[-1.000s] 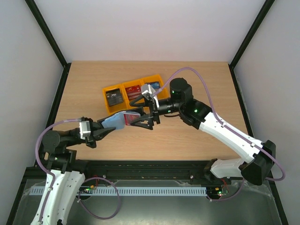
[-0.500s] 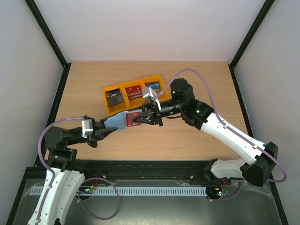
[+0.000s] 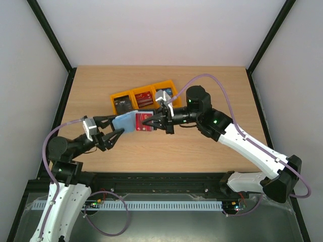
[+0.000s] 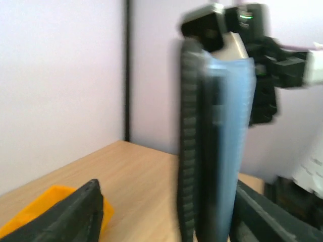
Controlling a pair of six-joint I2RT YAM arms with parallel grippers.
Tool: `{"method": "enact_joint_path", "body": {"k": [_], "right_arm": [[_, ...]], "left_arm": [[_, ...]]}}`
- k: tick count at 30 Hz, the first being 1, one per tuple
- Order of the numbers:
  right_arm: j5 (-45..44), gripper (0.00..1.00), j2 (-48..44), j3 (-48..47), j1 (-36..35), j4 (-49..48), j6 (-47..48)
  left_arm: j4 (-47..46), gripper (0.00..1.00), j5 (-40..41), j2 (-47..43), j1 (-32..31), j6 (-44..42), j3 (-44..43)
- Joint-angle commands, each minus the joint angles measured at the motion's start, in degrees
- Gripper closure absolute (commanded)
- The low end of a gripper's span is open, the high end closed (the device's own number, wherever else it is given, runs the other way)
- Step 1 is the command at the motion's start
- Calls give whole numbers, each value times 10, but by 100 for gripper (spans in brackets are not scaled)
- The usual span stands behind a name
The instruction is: Take the credit cards out of the card holder
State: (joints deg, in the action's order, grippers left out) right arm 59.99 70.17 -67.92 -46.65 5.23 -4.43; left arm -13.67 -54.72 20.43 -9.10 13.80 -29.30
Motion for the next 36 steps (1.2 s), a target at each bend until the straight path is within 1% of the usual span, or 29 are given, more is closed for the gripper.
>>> {"method": "enact_joint_path", "body": {"k": [1,3,5,6,8,9,10,11,13,14,15,16,17,19,21,24,27,32,36], "right_arm": [[-233,98,0,-6,-1,-4,-66],[-368,98,28,-26,-1,29,-103],[-496,98,67,-61,-1,88,-140],[-546,98,84,-78,-1,117,-156],[-597,98,114,-109,-7,165,-168],[-608,98,126,-118,-14,171,-168],[-611,98,135,-128,-24,171,-168],[-603,98,141,-134,-33,166,-163],[-553,98,151,-137,-51,141,-147],[-515,98,152,-134,-58,123,-137],[-478,98,153,-130,-65,104,-129],[-443,98,152,-126,-71,89,-123],[-399,98,152,-121,-74,74,-118],[-353,98,150,-113,-76,51,-118],[-317,98,149,-107,-76,37,-116],[-253,98,141,-92,-76,12,-113],[-195,98,123,-71,-76,-20,-106],[-125,98,95,-44,-77,-57,-87],[-79,98,84,-34,-77,-83,-88]], "left_arm": [[58,27,259,-7,1,42,-3],[76,24,316,-15,4,22,-3],[86,22,338,-26,8,8,-4],[89,22,340,-32,9,5,-5],[83,24,317,-45,9,-3,0],[73,27,282,-48,9,-11,5],[59,34,226,-57,9,-13,16],[41,40,174,-68,8,-5,26],[-11,47,93,-68,6,72,51],[-34,50,74,-63,2,114,61],[-47,53,69,-57,-5,148,69],[-49,57,74,-37,-14,163,71],[-40,60,88,-22,-23,166,68],[-21,67,117,12,-37,163,56],[-27,69,123,29,-42,170,54],[-40,69,123,30,-43,179,61],[-18,70,142,26,-43,183,60],[-7,70,142,18,-41,188,59],[-13,71,124,21,-40,193,63]]}}
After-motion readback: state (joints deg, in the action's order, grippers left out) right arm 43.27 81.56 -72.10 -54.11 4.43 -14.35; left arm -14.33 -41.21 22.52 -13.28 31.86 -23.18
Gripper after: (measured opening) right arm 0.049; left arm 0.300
